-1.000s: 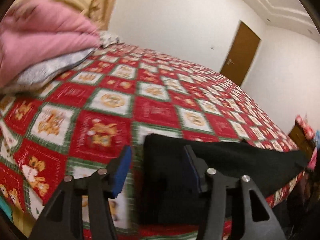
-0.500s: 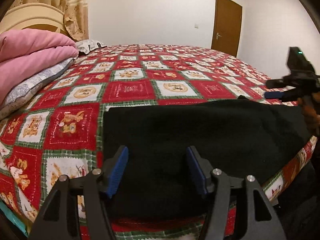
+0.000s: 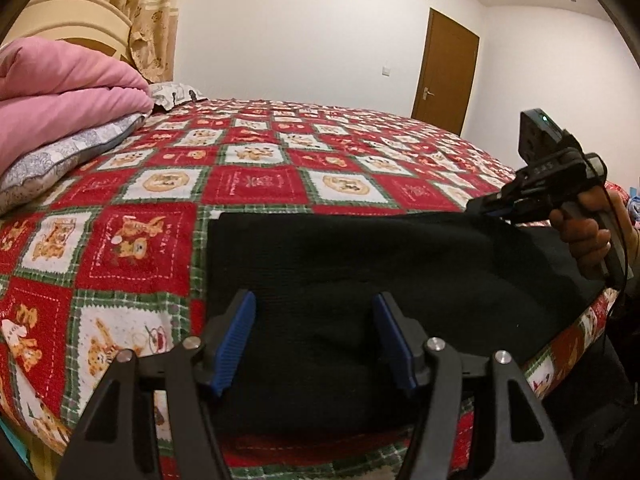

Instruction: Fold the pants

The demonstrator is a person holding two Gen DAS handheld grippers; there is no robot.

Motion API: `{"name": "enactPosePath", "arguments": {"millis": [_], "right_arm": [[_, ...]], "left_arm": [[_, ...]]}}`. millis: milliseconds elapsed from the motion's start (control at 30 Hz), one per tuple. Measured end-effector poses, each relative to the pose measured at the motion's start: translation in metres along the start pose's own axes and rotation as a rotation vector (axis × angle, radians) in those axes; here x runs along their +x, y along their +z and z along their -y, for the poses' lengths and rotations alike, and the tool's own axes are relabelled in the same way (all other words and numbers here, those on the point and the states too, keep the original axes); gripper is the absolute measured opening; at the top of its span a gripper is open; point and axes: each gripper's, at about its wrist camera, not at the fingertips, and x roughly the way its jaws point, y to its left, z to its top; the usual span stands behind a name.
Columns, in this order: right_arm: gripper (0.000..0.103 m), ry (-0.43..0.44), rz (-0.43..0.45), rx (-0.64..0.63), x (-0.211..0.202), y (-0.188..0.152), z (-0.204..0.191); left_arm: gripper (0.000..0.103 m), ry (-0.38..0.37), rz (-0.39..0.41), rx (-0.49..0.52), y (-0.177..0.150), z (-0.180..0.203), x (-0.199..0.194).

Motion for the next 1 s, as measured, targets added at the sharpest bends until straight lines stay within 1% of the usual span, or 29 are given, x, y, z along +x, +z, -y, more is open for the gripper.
{"name": "enactPosePath", "arguments": {"millis": [100, 133, 233, 333, 400, 433, 467, 500, 533, 600, 667, 733, 767, 800, 900, 967, 1000], "right_arm": [[0.006, -0.017, 0.059, 0.002, -0.010, 0.006, -0.001], [0.005, -0.026, 0.065, 0.001, -0.011, 0.007, 0.001], [0.005, -0.091, 0.045, -0.001, 0.002, 0.007, 0.010], [0.005, -0.078, 0.053, 0.005, 0.006, 0.006, 0.016], [0.008, -0.080, 0.049, -0.008, 0.001, 0.006, 0.012], [0.020, -0.090, 0.050, -0.010, -0.004, 0.006, 0.012], [0.046, -0.101, 0.067, -0.015, -0.013, 0.005, 0.011], [0.058, -0.106, 0.109, -0.027, -0.029, 0.001, 0.011], [0.067, -0.111, 0.141, -0.046, -0.044, -0.003, 0.011], [0.067, -0.144, 0.177, -0.079, -0.074, -0.015, 0.018], [0.067, -0.185, 0.213, -0.081, -0.104, -0.026, 0.030], [0.067, -0.225, 0.253, -0.062, -0.143, -0.042, 0.050], [0.067, -0.259, 0.279, -0.047, -0.165, -0.052, 0.061], [0.067, -0.294, 0.312, -0.030, -0.189, -0.064, 0.073], [0.067, -0.354, 0.404, 0.035, -0.252, -0.099, 0.106], [0.067, -0.414, 0.480, 0.111, -0.298, -0.126, 0.131], [0.067, -0.462, 0.533, 0.166, -0.325, -0.142, 0.146]], "left_arm": [[0.065, 0.005, 0.001, 0.013, -0.001, 0.001, 0.000], [0.065, 0.008, 0.003, 0.020, -0.001, 0.002, 0.000], [0.065, 0.015, 0.018, 0.038, -0.004, 0.004, 0.000], [0.068, 0.014, 0.018, 0.038, -0.004, 0.004, 0.000], [0.068, 0.013, 0.013, 0.027, -0.003, 0.003, -0.001], [0.068, 0.016, 0.009, 0.016, -0.001, 0.003, -0.002], [0.068, 0.021, 0.006, 0.012, -0.001, 0.004, -0.003], [0.069, 0.031, 0.003, 0.008, 0.001, 0.005, -0.005], [0.069, 0.041, -0.001, 0.005, 0.003, 0.007, -0.006], [0.069, 0.056, -0.003, -0.001, 0.006, 0.010, -0.008], [0.070, 0.048, 0.005, -0.010, 0.008, 0.013, -0.011], [0.073, 0.038, 0.018, -0.010, 0.012, 0.020, -0.014], [0.076, 0.030, 0.025, -0.007, 0.014, 0.024, -0.015], [0.079, 0.016, 0.028, -0.002, 0.017, 0.030, -0.015], [0.080, -0.025, 0.018, 0.014, 0.023, 0.046, -0.011], [0.080, -0.038, 0.001, 0.019, 0.026, 0.057, -0.002], [0.080, -0.035, -0.004, 0.017, 0.027, 0.060, 0.000]]}}
